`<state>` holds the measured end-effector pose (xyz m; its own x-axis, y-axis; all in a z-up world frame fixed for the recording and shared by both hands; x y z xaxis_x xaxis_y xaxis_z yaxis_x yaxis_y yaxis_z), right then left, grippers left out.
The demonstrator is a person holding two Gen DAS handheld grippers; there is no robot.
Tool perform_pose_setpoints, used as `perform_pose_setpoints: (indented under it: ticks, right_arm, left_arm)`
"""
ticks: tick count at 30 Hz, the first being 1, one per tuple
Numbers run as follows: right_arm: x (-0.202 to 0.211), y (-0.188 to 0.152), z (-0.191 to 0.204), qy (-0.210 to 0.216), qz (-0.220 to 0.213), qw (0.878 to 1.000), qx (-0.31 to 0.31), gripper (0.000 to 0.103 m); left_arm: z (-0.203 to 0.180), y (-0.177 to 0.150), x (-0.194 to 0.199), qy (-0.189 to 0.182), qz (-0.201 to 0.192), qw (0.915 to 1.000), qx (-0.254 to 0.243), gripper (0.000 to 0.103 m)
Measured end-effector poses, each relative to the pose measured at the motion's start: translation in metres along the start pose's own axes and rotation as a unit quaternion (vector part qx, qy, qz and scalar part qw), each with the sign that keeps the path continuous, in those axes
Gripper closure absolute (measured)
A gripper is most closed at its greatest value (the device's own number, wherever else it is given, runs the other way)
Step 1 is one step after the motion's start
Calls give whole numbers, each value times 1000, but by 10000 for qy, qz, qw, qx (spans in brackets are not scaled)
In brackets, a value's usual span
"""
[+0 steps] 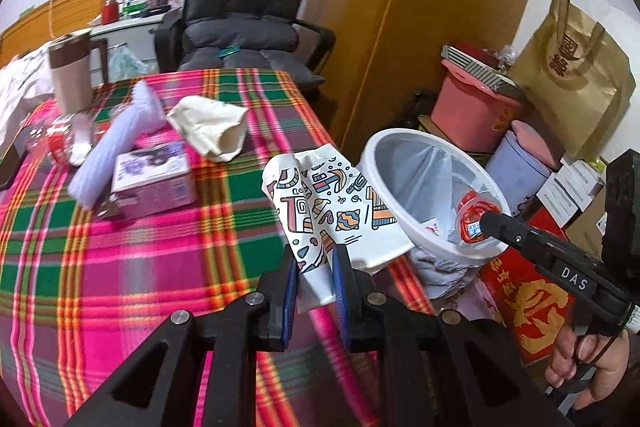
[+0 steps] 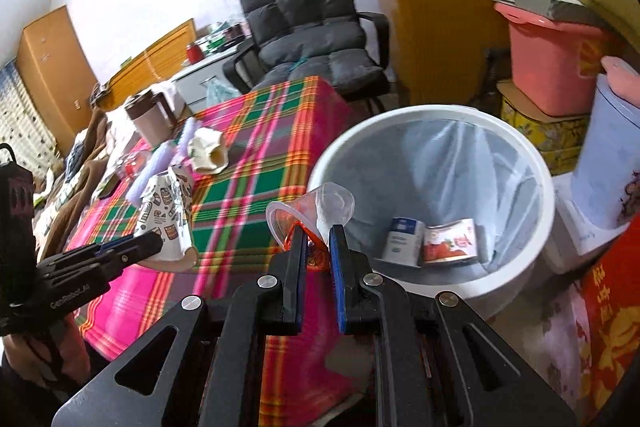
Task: Collect trash
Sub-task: 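Carry the paper bag and plastic cup in both tools over the trash bin, then open both tools to drop the bag and cup into the bin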
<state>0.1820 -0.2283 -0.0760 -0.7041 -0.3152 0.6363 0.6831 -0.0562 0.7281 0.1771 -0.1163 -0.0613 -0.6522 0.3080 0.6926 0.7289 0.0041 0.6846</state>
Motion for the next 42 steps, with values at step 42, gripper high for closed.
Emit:
perform_pose_setpoints:
  ticks: [42]
  right_arm:
    - [1, -2, -73, -822, 212, 9956, -409, 71]
  left_arm:
    - [-101, 40, -91, -918, 298, 9927, -726, 83]
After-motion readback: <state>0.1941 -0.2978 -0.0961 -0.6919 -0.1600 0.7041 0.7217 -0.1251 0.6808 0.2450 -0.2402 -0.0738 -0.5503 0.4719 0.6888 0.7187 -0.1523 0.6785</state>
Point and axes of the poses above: each gripper's, at about its wrist camera, not at the fingertips, and x roughly against the way its jaws point, z to its left, y to its top, the point moved 8 cm from there along -x, roughly the way its jaws point
